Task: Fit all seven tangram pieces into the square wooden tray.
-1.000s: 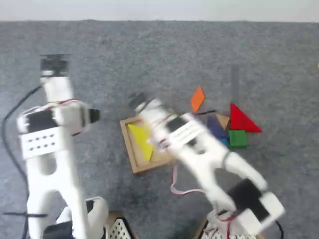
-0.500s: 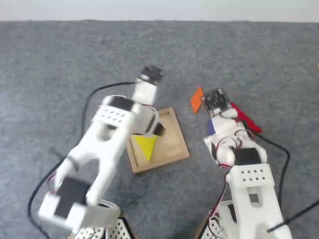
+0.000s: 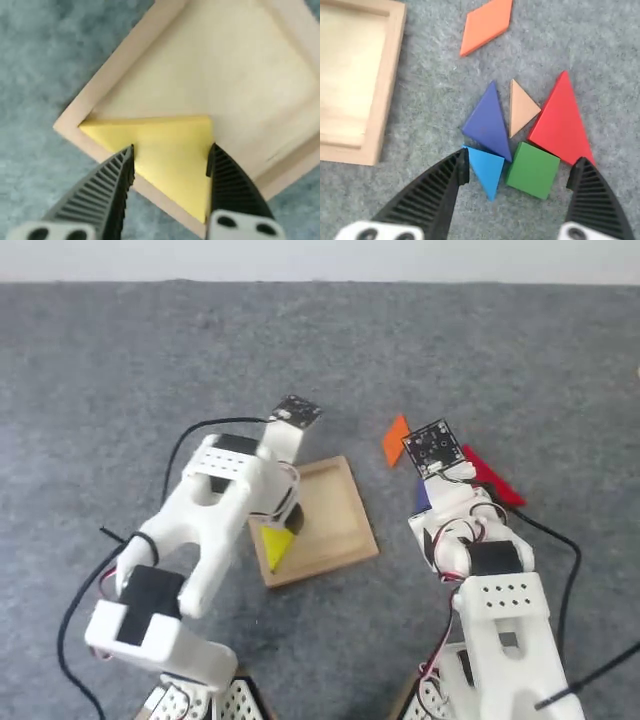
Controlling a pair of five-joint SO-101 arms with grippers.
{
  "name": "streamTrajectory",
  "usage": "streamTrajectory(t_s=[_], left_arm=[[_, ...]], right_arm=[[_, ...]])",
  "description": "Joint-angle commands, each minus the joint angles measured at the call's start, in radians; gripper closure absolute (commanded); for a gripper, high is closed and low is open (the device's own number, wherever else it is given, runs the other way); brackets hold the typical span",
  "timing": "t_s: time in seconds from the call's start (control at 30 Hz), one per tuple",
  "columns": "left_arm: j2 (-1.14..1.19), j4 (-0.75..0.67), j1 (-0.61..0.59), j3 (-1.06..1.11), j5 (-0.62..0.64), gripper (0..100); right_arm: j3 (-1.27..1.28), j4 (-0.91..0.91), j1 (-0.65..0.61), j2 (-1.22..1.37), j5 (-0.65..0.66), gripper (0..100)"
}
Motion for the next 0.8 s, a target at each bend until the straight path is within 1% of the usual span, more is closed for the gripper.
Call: streamTrajectory(t_s=[0.0, 0.13, 0.2, 0.3, 0.37, 0.43, 0.5, 0.57, 0.67, 0.77], left_arm=[[-0.017, 0.043, -0.094, 0.001, -0.075, 78], [-0.051, 0.064, -0.115, 0.002, -0.110, 78], [-0.123, 0.058, -0.104, 0.015, -0.112, 78], [-0.287, 0.028, -0.057, 0.062, -0.098, 78], [-0.402, 0.008, -0.063, 0.094, -0.038, 78], [-0.480, -0.003, -0.147, 0.131, 0.064, 78], [-0.486, -0.006, -0.252, 0.177, 0.187, 78], [-0.454, -0.014, -0.319, 0.223, 0.238, 78], [-0.377, -0.051, -0.344, 0.245, 0.241, 78], [-0.276, -0.054, -0.310, 0.211, 0.245, 78]], right_arm=[[-0.008, -0.015, 0.010, -0.028, 0.014, 68.1], [-0.008, -0.013, 0.008, -0.028, 0.012, 68.1], [-0.008, -0.010, 0.008, -0.028, 0.012, 68.1], [-0.005, -0.008, 0.010, -0.028, 0.012, 68.1], [-0.005, -0.008, 0.013, -0.028, 0.012, 68.1], [-0.006, -0.007, 0.027, -0.028, 0.012, 68.1], [-0.014, -0.005, 0.071, -0.027, 0.012, 68.1], [-0.038, -0.001, 0.116, -0.025, 0.012, 68.1], [-0.098, 0.045, 0.147, 0.018, 0.014, 68.1], [-0.150, 0.062, 0.148, 0.088, 0.014, 68.1]])
